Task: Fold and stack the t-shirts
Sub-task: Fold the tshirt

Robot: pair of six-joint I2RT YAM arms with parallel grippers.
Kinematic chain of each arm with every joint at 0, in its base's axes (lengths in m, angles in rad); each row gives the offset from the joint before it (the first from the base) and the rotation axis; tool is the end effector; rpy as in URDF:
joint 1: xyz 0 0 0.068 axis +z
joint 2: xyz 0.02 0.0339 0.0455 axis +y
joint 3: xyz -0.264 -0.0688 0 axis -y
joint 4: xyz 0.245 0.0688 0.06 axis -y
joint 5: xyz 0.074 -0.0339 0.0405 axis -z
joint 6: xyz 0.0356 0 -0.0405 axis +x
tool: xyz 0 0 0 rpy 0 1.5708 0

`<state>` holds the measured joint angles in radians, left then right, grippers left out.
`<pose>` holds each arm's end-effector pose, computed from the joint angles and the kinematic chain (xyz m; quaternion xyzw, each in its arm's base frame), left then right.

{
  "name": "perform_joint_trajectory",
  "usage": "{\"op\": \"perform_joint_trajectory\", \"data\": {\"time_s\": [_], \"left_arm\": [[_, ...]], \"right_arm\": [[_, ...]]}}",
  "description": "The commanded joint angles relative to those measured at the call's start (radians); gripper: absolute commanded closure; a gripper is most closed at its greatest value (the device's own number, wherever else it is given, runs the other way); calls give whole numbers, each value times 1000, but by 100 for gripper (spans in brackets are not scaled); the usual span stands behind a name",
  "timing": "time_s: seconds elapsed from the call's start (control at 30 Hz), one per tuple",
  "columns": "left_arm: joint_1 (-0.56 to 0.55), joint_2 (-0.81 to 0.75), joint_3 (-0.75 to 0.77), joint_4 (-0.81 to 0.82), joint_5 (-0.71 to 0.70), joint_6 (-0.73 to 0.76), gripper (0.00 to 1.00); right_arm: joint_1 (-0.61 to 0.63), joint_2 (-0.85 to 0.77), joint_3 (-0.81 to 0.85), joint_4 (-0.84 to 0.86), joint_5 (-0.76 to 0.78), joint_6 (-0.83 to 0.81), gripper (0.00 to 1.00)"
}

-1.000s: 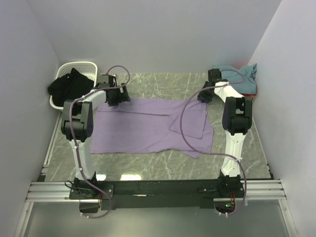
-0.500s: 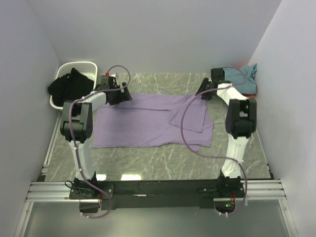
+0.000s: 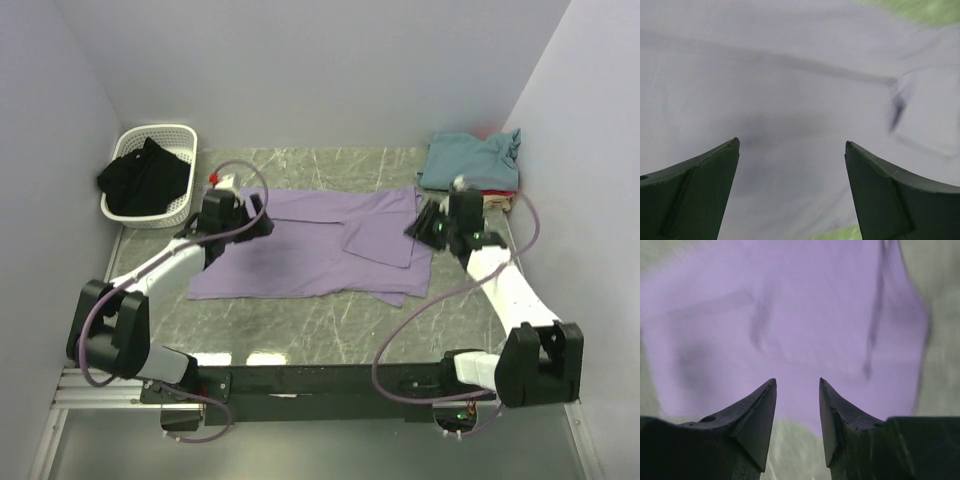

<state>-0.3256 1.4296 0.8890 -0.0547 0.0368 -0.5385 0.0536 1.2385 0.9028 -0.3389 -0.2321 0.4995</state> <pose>0.2976 -0.1018 0.2388 -0.0853 0.8792 -0.2110 0.4187 0.2690 0.0226 0.2711 0.1490 0.8841 0.2179 0.3855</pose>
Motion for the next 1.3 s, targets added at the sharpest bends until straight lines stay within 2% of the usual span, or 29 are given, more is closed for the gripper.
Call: {"op": "perform_joint_trajectory", "data": {"time_s": [0.0,0.13,0.27,0.53,0.87,1.27], "left_arm": [[-12,-138,-160,39,-34,-86,10],[-35,-248,-237,32,-83,-98,11],[-36,-290,-243,-13,-117,-81,10],[-38,-284,-263,-10,-95,-83,10],[-38,-233,-239,-22,-95,-64,11],[-38,-213,-222,-36,-109,-54,10]], "right_arm": [[18,-212,-191,-106,-1,59,53],[31,-385,-289,-207,50,102,53],[37,-493,-376,-235,13,163,55],[98,-542,-479,-247,33,238,55],[242,-384,-525,-132,132,332,55],[247,-269,-501,-54,223,320,55]]}}
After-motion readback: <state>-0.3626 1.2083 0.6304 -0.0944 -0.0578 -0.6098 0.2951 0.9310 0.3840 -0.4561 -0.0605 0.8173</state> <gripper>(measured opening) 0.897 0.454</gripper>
